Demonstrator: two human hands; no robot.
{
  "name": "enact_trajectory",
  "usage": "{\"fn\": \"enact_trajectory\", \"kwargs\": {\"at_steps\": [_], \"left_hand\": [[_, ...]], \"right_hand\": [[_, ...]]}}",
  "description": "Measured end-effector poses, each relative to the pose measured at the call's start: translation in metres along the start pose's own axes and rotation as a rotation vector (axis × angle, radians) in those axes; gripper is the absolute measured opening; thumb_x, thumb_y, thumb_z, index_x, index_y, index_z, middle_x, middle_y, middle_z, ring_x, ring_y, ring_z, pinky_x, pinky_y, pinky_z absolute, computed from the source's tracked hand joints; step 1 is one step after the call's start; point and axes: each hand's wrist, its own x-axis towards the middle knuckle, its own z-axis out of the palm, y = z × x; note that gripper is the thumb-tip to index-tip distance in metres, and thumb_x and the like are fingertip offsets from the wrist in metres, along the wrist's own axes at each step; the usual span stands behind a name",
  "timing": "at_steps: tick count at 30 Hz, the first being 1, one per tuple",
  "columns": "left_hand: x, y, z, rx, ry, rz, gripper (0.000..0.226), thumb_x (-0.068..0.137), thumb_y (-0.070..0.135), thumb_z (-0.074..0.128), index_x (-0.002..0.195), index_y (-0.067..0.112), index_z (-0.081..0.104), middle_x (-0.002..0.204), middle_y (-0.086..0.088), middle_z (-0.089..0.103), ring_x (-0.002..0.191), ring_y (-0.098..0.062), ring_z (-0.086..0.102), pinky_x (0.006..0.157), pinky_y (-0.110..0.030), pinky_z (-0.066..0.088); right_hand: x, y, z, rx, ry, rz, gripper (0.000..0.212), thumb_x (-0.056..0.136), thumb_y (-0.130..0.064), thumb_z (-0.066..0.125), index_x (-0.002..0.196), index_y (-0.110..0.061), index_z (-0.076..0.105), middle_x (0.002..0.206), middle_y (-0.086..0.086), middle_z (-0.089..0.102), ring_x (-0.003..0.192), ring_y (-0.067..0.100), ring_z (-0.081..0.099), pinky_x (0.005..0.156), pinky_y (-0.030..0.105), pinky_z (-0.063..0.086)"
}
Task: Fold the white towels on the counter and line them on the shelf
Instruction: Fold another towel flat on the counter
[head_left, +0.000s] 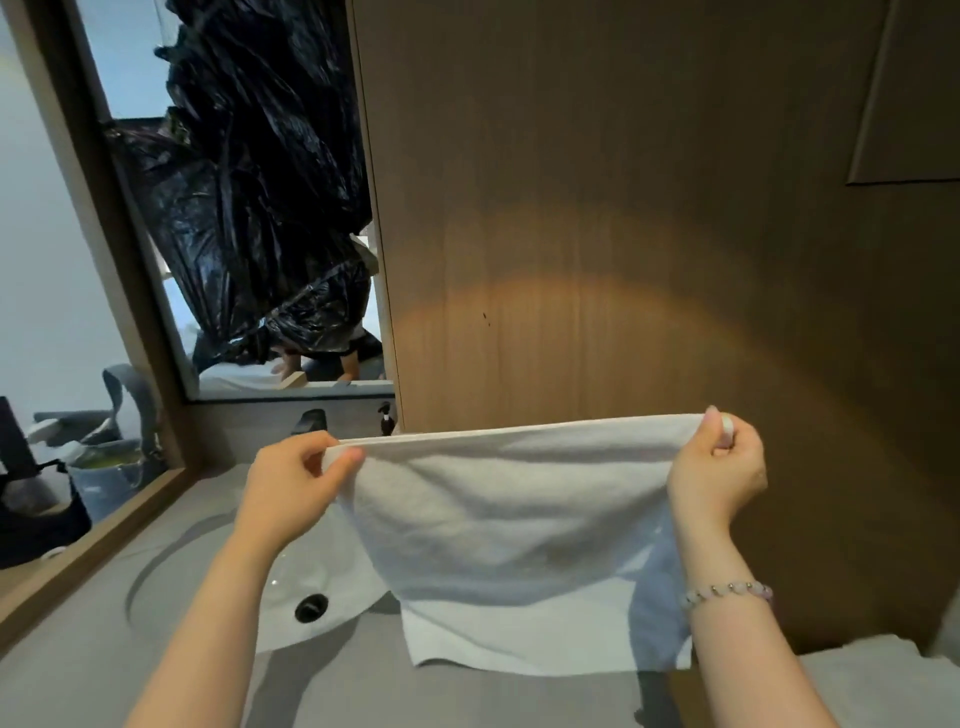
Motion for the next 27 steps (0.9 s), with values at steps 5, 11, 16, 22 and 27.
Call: {"fn": "enact_trajectory", "kwargs": {"at_steps": [5, 11, 16, 22, 27], "left_hand": [[-0.053, 0.014, -0.039, -0.054, 0.023, 0.000, 0.027, 0.086, 0.024, 0.065, 0.061, 0.022, 0.057, 0.057, 0.000, 0.052, 0.055, -0.015, 0.044, 0.054, -0.025, 0.033], [-0.087, 0.026, -0.063, -0.076, 0.026, 0.032, 0.020, 0.086, 0.021, 0.064, 0.066, 0.019, 0.062, 0.064, 0.000, 0.059, 0.061, -0.017, 0.050, 0.056, -0.025, 0.036], [-0.090, 0.028, -0.052, -0.091, -0.026, -0.011, 0.017, 0.086, 0.021, 0.065, 0.070, 0.015, 0.065, 0.067, -0.006, 0.061, 0.062, -0.021, 0.051, 0.057, -0.026, 0.037], [-0.077, 0.020, -0.017, -0.091, -0.082, -0.107, 0.021, 0.086, 0.024, 0.065, 0.069, 0.013, 0.064, 0.059, -0.001, 0.055, 0.056, -0.018, 0.044, 0.051, -0.024, 0.031], [-0.055, -0.005, 0.025, -0.041, -0.077, -0.165, 0.017, 0.086, 0.028, 0.066, 0.079, 0.013, 0.070, 0.070, 0.001, 0.062, 0.062, -0.013, 0.050, 0.056, -0.025, 0.038]], "right_hand": [[-0.032, -0.034, -0.049, -0.006, -0.022, 0.003, 0.029, 0.098, -0.024, 0.045, 0.113, -0.003, 0.059, 0.099, 0.000, 0.055, 0.091, 0.009, 0.050, 0.066, 0.006, 0.035], [-0.058, -0.045, -0.098, -0.017, -0.036, 0.005, 0.029, 0.098, -0.024, 0.044, 0.113, -0.003, 0.058, 0.098, 0.000, 0.055, 0.090, 0.010, 0.052, 0.063, 0.002, 0.033], [-0.056, -0.033, -0.114, -0.047, -0.060, 0.041, 0.029, 0.098, -0.027, 0.044, 0.112, -0.005, 0.058, 0.099, 0.005, 0.058, 0.091, 0.014, 0.054, 0.073, 0.022, 0.043], [-0.040, -0.004, -0.105, -0.111, -0.136, 0.087, 0.030, 0.098, -0.026, 0.045, 0.112, -0.003, 0.059, 0.101, 0.008, 0.059, 0.091, 0.017, 0.052, 0.075, 0.027, 0.041], [-0.027, 0.035, -0.083, -0.147, -0.191, 0.140, 0.031, 0.097, -0.028, 0.046, 0.111, -0.003, 0.060, 0.100, 0.011, 0.060, 0.091, 0.021, 0.055, 0.074, 0.028, 0.040]]}}
